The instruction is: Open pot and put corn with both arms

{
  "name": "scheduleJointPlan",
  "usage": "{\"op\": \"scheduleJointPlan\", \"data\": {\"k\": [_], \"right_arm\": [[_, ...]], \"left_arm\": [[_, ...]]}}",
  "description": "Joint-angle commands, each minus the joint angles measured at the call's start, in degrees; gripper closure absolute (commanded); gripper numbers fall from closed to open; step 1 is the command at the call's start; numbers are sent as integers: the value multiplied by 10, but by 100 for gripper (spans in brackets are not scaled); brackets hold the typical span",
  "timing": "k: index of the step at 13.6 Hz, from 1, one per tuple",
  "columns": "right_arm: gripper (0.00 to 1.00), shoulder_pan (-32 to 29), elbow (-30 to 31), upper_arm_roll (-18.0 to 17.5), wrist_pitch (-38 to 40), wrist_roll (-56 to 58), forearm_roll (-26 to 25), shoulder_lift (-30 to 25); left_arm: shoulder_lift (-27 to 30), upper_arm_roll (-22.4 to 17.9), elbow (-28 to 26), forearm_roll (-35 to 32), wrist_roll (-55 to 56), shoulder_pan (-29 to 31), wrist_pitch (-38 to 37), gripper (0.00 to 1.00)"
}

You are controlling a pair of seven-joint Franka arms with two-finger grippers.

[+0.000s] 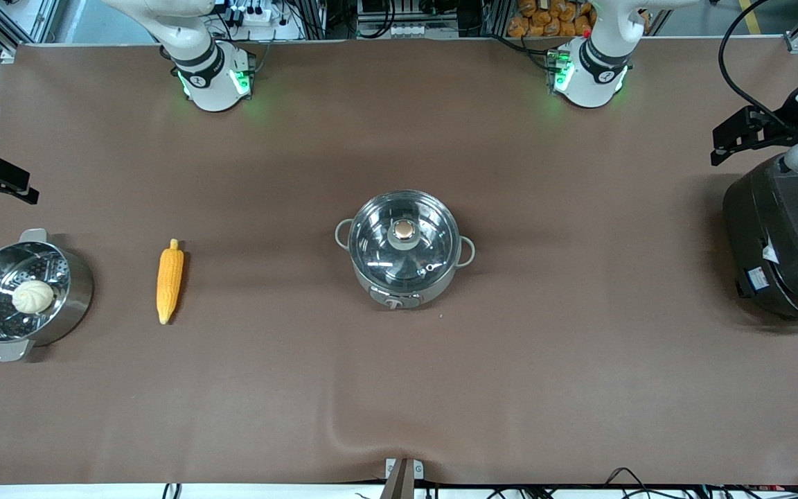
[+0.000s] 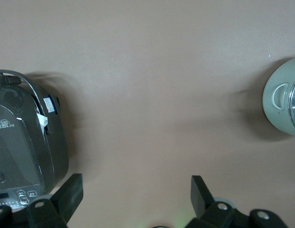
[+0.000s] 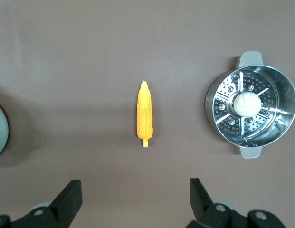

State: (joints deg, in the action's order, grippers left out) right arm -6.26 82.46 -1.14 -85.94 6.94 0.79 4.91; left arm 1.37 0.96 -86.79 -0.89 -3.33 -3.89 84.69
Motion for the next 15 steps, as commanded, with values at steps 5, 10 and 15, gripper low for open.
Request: {"op": "scheduleJointPlan", "data": {"k": [5,10,15], "right_arm": [[0,0,17,-1,13,-10,-5,-20],[0,0,15,-1,33,-11,-11,-21],[0,-6,16,0,26,-12,0,-19]], "left_arm": [[-9,5,19,4,-16,2,-28,0],[-19,5,29,-4,-19,4,-28,0],[-34,7,29,9,-12,-1,-28,0]]}}
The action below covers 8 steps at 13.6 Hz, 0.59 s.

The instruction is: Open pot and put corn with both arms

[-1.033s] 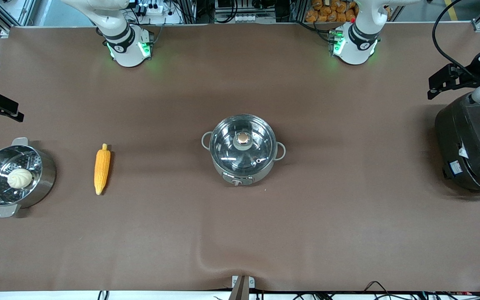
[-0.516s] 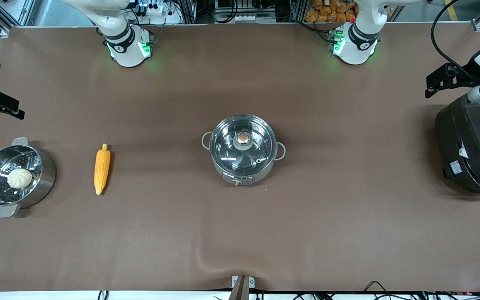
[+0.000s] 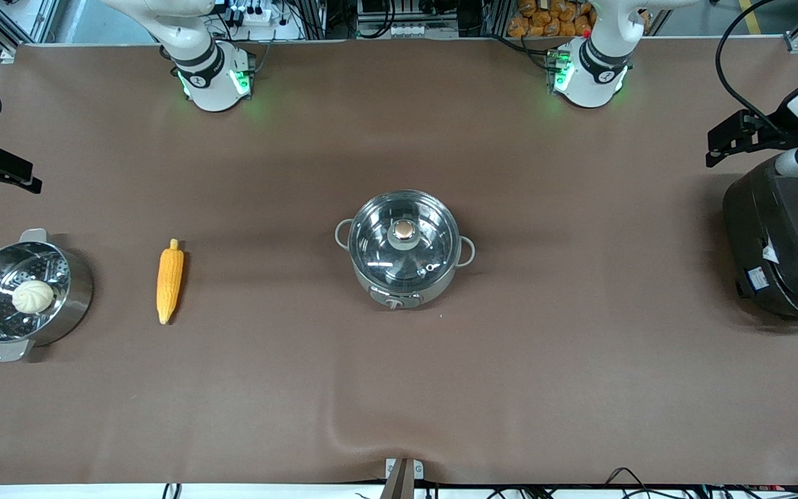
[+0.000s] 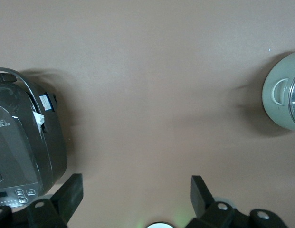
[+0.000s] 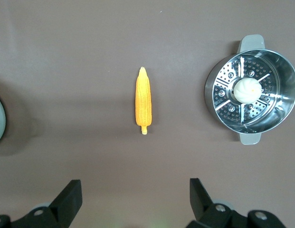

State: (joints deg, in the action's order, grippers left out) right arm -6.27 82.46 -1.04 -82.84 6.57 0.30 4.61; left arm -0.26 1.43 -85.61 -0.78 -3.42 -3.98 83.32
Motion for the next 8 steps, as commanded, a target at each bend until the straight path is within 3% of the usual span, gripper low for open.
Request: {"op": "scheduleJointPlan", "data": {"k": [1,6,8], "right_arm": [[0,-6,17,0,-6,-9,4,-16],[0,-2,25,0,-28,-9,4,-12],[0,0,71,-2,-73,-9,5,-14]], "left_arm": [[-24,2,18,10,-11,-2,-14,0],[-43,7,19,31,40,-25,-8,0],[-55,7,19,34,81,-52,5,0]]}}
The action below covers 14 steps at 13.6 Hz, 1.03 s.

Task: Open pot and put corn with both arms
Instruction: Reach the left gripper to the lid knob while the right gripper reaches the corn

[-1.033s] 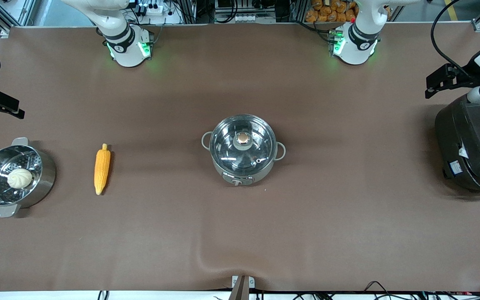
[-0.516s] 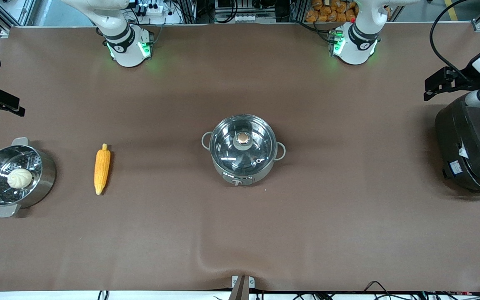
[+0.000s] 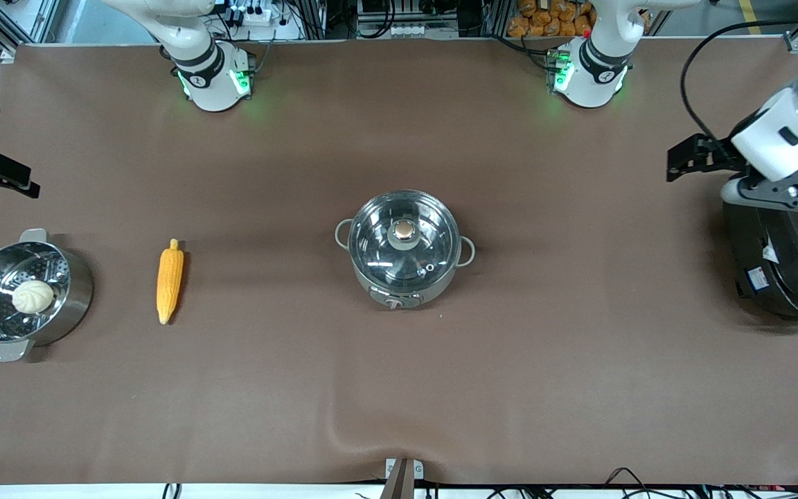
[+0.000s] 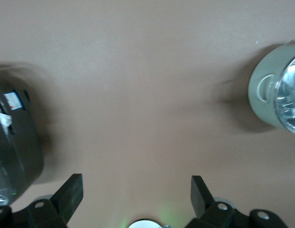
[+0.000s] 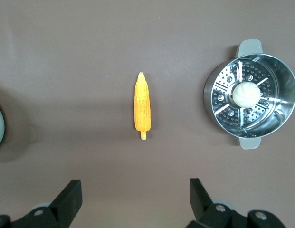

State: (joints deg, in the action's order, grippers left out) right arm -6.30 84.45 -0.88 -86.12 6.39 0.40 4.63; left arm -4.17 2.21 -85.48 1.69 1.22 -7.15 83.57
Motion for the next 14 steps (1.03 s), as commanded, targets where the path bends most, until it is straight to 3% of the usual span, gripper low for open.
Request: {"op": "scheduleJointPlan", "data": {"k": [1,5,9,14], "right_arm": [[0,5,77,-4,-69,-7,4,-16],[0,6,179,-4,-187,-5,4,-11],[0,19,287,-4,-319,2,-27,20],[0,22,297,-4,-418,3,-29,121]], "left_arm": [[-22,-1,21,10,56,-30,12,0],[-55,-1,29,17,150,-86,42,0],[-133,-3,30,16,317,-195,148,0],[-241,-7,74,9,460,-300,265,0]]}}
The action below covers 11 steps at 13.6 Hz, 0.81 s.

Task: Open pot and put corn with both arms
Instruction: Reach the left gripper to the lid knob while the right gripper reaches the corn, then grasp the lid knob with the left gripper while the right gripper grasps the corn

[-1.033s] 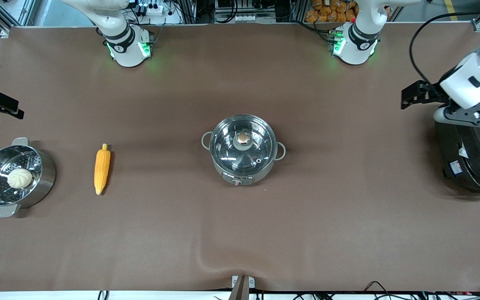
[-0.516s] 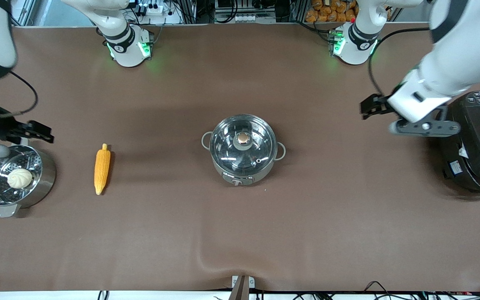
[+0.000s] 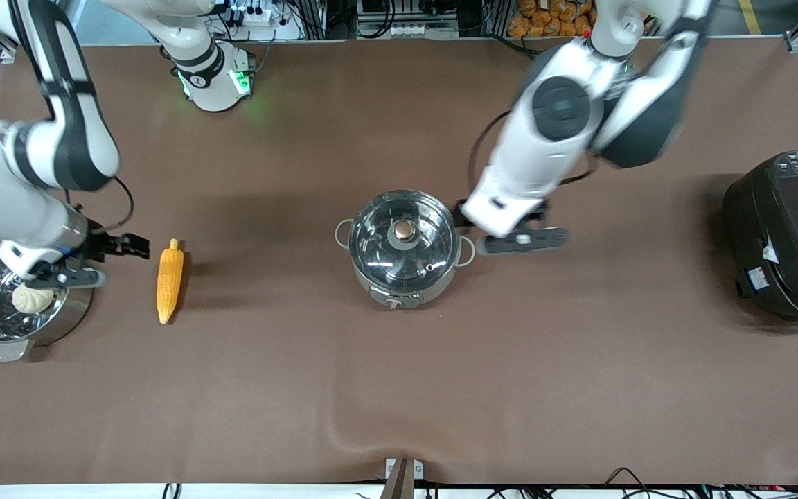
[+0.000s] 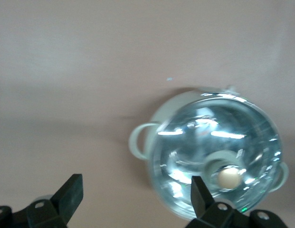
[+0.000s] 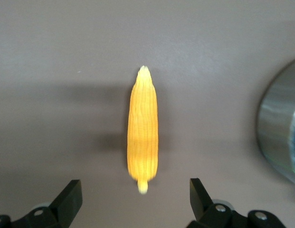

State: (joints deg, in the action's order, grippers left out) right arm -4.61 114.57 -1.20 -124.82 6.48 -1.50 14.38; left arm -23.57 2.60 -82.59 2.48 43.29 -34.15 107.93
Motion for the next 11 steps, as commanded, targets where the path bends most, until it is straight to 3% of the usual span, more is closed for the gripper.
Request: {"op": "scheduleJointPlan", "data": {"k": [1,4,11], "right_arm": [[0,4,-4,0,-63,4,-11,48],[0,-8,7,0,-172,20,-11,112],[0,-22,7,0,-160,46,-10,150]], "left_arm": [[-66,-13,47,-5,53,-49,48,0],[-104,-14,47,-50,61,-93,69,0],[-136,-12,47,-84,68,-117,83,0]]}}
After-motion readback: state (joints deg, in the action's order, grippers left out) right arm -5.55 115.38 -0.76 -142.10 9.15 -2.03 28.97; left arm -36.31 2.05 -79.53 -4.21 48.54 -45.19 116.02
